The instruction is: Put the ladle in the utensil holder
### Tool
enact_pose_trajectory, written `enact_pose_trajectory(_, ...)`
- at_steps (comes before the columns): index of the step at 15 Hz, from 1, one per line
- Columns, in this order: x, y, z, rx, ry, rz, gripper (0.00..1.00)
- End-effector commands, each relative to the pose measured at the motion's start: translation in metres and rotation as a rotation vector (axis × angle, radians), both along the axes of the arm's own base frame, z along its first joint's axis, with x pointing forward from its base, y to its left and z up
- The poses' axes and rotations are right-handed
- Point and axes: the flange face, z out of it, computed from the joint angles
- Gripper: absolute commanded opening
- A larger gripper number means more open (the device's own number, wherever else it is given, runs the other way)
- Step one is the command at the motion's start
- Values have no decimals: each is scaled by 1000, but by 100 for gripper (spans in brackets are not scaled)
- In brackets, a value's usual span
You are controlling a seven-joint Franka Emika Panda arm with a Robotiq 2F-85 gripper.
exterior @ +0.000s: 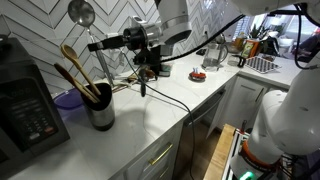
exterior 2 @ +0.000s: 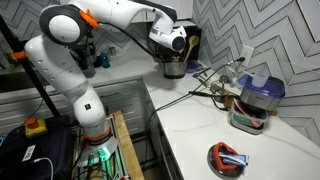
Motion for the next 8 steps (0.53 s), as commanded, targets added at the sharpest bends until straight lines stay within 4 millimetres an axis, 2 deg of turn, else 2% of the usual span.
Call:
enact_pose_trajectory(1, 7, 14, -18, -7, -64, 15, 1)
enact_pose_trajectory(5, 16, 40, -54, -110, -124, 23, 1)
enact_pose_trajectory(8, 25, 51, -65, -135, -189, 1, 1)
